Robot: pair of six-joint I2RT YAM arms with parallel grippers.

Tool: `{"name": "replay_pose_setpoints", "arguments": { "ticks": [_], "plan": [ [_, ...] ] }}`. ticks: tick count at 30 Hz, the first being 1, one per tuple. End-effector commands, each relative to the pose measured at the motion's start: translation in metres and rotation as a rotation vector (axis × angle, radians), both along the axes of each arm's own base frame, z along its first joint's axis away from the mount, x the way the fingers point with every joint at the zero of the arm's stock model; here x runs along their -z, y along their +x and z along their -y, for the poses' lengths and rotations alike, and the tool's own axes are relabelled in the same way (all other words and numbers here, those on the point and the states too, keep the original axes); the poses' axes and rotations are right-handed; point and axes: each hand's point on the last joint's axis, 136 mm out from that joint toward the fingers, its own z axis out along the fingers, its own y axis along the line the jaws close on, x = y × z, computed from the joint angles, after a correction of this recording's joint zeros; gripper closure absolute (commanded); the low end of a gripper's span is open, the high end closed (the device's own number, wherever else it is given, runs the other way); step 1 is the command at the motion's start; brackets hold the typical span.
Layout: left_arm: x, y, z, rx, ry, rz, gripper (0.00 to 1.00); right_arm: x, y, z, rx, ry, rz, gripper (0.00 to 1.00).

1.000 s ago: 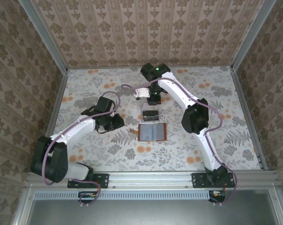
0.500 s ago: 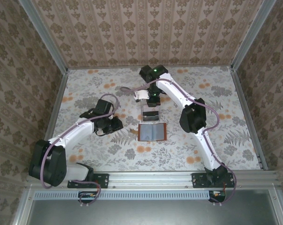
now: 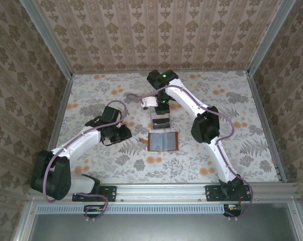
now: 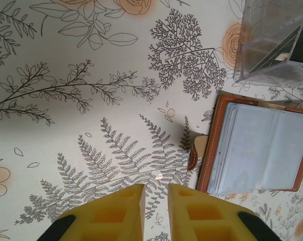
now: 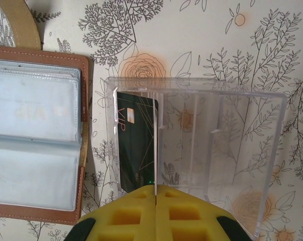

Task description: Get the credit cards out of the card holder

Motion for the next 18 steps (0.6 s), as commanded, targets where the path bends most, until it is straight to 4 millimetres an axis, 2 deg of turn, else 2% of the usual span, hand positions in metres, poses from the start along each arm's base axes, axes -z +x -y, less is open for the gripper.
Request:
{"name": "replay_pose_setpoints", "arguments": {
  "ticks": [1, 7, 14, 18],
  "plan": [
    [-0.003, 0.002, -0.001, -0.011, 0.003, -0.005, 0.79, -0.029, -0.005, 0.002, -0.024, 0.007, 0.042, 1.00],
    [-0.003, 0.003, -0.001, -0.009, 0.003, -0.008, 0.79, -0.024, 0.005, 0.003, -0.031, -0.008, 0.079, 1.00],
    [-0.003, 0.002, -0.002, -0.014, 0.009, -0.006, 0.79, -0.035, 0.003, 0.003, -0.037, 0.002, 0.088, 1.00],
    [-0.002, 0.003, -0.001, -0.012, 0.005, -0.010, 0.79, -0.032, 0.010, 0.004, -0.036, 0.002, 0.102, 1.00]
  ]
}}
